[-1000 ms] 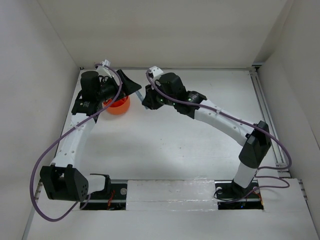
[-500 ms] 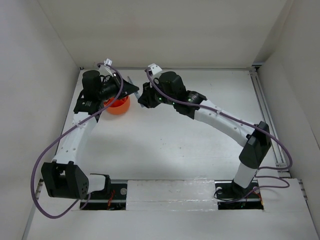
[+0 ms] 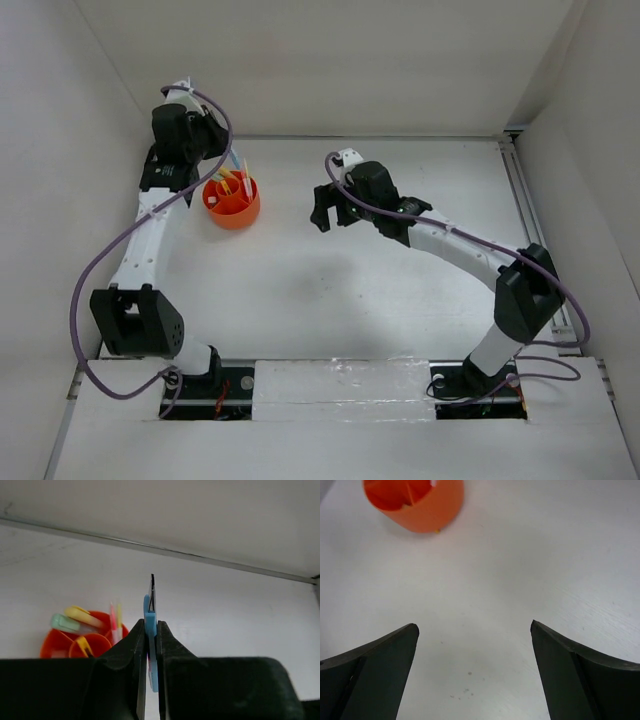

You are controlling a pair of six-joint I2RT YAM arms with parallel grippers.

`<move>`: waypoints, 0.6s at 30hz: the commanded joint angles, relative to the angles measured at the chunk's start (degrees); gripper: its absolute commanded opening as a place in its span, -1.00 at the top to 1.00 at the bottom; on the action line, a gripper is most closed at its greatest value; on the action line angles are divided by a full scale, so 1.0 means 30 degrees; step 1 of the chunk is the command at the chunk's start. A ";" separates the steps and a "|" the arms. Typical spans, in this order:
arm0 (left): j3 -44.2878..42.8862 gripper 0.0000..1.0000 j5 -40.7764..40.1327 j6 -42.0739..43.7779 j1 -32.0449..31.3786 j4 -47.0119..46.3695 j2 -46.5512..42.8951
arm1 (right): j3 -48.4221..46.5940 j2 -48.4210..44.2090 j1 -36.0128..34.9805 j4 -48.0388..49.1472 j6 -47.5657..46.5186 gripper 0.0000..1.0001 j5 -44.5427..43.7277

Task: Sort the stationery into containers
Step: Place the stationery in the storage box.

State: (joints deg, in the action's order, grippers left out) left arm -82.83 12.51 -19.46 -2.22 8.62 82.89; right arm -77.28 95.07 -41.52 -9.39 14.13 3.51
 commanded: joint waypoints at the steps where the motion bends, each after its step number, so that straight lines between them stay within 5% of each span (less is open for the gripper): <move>1: -0.0606 1.00 -0.2240 0.3584 -0.0081 -0.1550 0.1399 | 0.0883 -0.1220 -0.0077 0.1692 -0.0257 -1.00 0.0997; 12: 0.4489 1.00 -0.3439 0.3734 -0.0081 -1.0538 0.1285 | 0.3551 -0.2890 -0.0868 0.2074 -0.0988 -1.00 0.1406; 18: 0.5488 1.00 -0.4575 0.3558 -0.0081 -1.1486 0.2044 | 0.4077 -0.2890 -0.0868 0.2074 -0.1368 -1.00 0.1788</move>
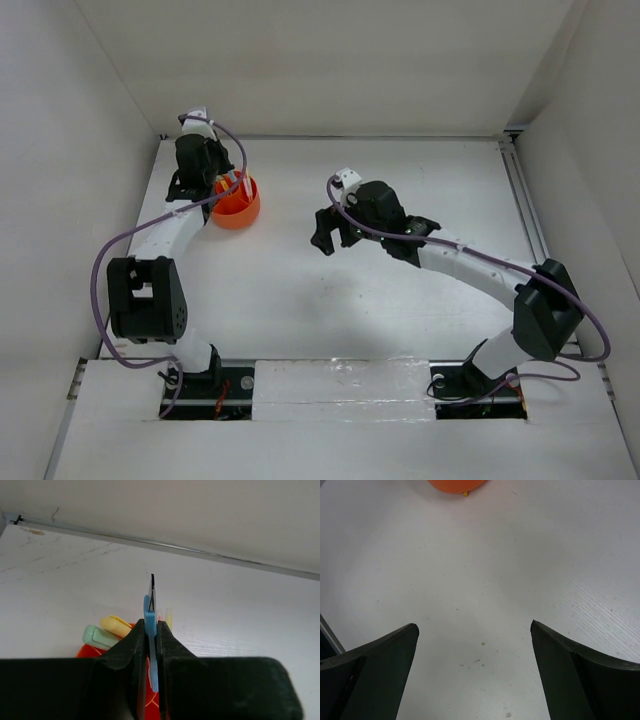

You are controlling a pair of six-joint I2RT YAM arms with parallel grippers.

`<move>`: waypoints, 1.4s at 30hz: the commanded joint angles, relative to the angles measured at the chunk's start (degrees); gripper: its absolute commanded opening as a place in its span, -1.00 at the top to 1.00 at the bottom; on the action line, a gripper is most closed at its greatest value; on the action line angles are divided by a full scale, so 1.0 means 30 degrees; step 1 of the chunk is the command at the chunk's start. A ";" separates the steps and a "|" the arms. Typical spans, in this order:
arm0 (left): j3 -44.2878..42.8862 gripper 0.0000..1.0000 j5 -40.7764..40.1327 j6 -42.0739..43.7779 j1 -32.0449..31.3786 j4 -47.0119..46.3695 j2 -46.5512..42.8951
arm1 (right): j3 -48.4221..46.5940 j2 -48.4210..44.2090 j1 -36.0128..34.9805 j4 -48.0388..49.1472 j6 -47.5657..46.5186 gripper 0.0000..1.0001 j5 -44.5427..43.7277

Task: Sort the stationery into containers
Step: Place the stationery in the storage box.

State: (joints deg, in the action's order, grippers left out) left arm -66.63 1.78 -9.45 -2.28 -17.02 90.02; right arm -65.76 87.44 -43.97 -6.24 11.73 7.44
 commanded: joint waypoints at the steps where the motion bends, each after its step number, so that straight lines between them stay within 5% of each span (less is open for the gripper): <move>1: 0.0091 1.00 -0.1207 0.0221 -0.0059 -0.2941 -0.0154 | 0.0239 -0.0347 -0.0052 0.1025 -0.0569 -1.00 0.0478; 15: 0.1204 1.00 -0.3082 0.0397 -0.0059 -0.3236 0.0199 | 0.0210 -0.0699 -0.0052 0.1025 -0.0745 -1.00 0.0654; 29: 0.1554 0.57 -0.3084 0.0600 -0.0059 -0.2502 0.0230 | -0.0171 -0.1666 -0.0052 0.0293 -0.1096 -1.00 -0.0108; 33: 0.1556 0.23 -0.3318 0.0602 -0.0059 -0.2502 -0.0385 | -0.0171 -0.1666 -0.0052 0.0117 -0.1096 -1.00 -0.0282; 38: 0.0768 -0.97 -0.4053 0.0722 -0.0879 -0.1801 -0.2314 | -0.0637 -0.1842 -0.0052 -0.0555 -0.1505 -1.00 -0.0984; 42: -0.2915 -0.98 -0.4693 -0.0655 -0.0879 0.1822 -0.2992 | -0.1809 -0.2629 0.0124 -0.2891 -0.1682 -1.00 -0.3792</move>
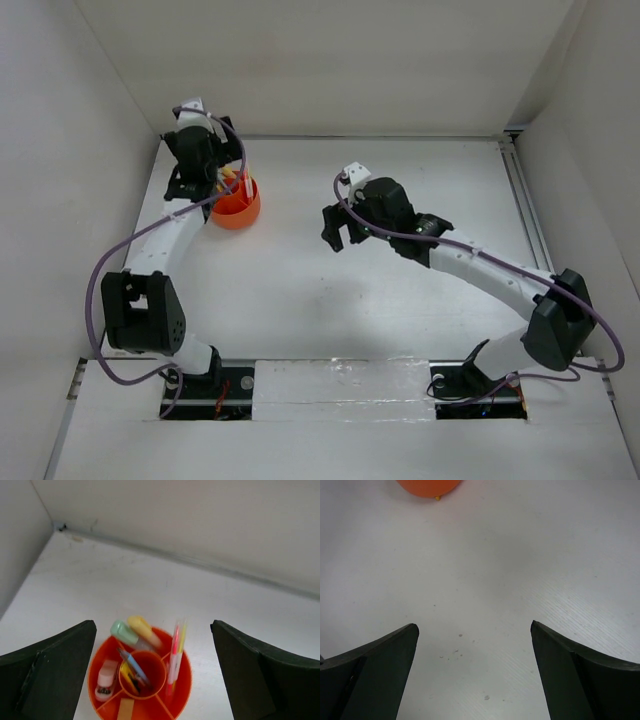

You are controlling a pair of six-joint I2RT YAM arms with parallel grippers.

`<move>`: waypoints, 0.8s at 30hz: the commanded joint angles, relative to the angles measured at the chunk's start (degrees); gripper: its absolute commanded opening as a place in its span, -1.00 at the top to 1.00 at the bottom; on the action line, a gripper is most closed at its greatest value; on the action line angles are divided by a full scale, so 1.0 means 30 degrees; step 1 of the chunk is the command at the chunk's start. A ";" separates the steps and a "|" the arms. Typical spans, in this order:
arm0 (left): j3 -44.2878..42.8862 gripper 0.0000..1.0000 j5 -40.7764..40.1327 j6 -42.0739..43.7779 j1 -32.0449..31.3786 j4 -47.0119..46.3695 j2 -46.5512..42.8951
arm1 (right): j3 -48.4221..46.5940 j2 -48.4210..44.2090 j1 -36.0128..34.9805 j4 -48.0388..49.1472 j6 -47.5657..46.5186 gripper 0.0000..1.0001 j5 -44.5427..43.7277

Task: Sort the stationery into containers
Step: Place the stationery in the storage box, then reset both arms

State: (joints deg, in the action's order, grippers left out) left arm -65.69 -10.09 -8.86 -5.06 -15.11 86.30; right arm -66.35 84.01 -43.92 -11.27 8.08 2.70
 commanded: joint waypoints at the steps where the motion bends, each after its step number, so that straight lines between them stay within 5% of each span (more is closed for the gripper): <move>1: -0.4487 -0.98 -0.1029 -0.1231 0.0046 0.4303 -0.1495 | -0.1905 -0.1692 0.0109 -0.1776 -0.0465 -1.00 -0.3523; 4: -0.9586 -0.98 -0.2256 -0.3835 0.0046 0.9649 -0.0588 | -0.3194 -0.2775 0.0314 -0.3997 -0.0815 -1.00 -0.5434; 5: -1.0525 -0.98 -0.2466 -0.4539 0.0046 1.2741 -0.0584 | -0.3487 -0.3097 0.0314 -0.4501 -0.1020 -1.00 -0.6572; 8: -1.1269 -0.98 -0.2878 -0.5805 0.0046 1.5519 -0.1458 | -0.4308 -0.4386 0.0314 -0.6259 -0.1022 -1.00 -0.9032; 16: -0.2054 -0.98 -0.0626 -0.6626 0.0046 1.3009 -0.8752 | -0.4369 -0.7726 0.0314 -0.8549 -0.0291 -1.00 -1.0216; 24: 0.3377 -0.98 -0.0618 -0.6831 0.0046 1.2977 -1.4055 | -0.3783 -1.1121 0.0314 -0.9691 -0.0114 -1.00 -1.0861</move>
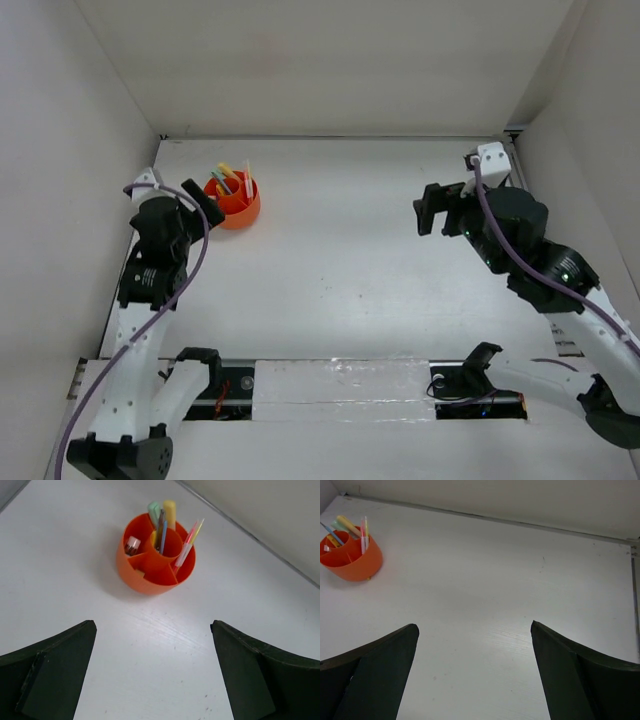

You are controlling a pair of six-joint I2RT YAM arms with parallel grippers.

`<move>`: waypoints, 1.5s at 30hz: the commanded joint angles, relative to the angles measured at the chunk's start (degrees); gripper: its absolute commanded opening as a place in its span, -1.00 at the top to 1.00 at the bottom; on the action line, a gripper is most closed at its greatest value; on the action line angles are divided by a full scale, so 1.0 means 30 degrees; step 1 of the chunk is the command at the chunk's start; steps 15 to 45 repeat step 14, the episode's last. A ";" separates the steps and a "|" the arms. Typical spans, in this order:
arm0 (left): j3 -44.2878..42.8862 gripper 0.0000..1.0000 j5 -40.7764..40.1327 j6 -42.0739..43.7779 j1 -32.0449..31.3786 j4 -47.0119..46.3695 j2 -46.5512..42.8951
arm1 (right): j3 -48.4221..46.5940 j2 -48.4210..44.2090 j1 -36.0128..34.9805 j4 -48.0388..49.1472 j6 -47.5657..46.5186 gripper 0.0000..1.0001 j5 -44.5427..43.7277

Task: Sort the stationery into containers
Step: Reset both arms

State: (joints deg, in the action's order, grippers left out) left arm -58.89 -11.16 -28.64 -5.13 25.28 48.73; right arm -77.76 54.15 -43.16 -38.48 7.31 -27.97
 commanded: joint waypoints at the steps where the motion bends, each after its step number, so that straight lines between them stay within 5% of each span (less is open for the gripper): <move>1: 0.1551 -0.98 -0.1019 -0.0237 0.0068 -0.0486 -0.2638 | 0.0252 -0.1523 0.0059 -0.0911 0.0344 -1.00 -0.0639; 9: 0.2463 -1.00 -0.2489 -0.1058 0.0068 -0.0750 -0.4903 | 0.2420 -0.4307 0.0233 -0.0564 0.0581 -1.00 -0.0641; 45: 0.2639 -1.00 -0.2492 -0.1233 0.0068 -0.0750 -0.5081 | 0.2598 -0.4310 0.0235 -0.0767 0.1018 -1.00 -0.1047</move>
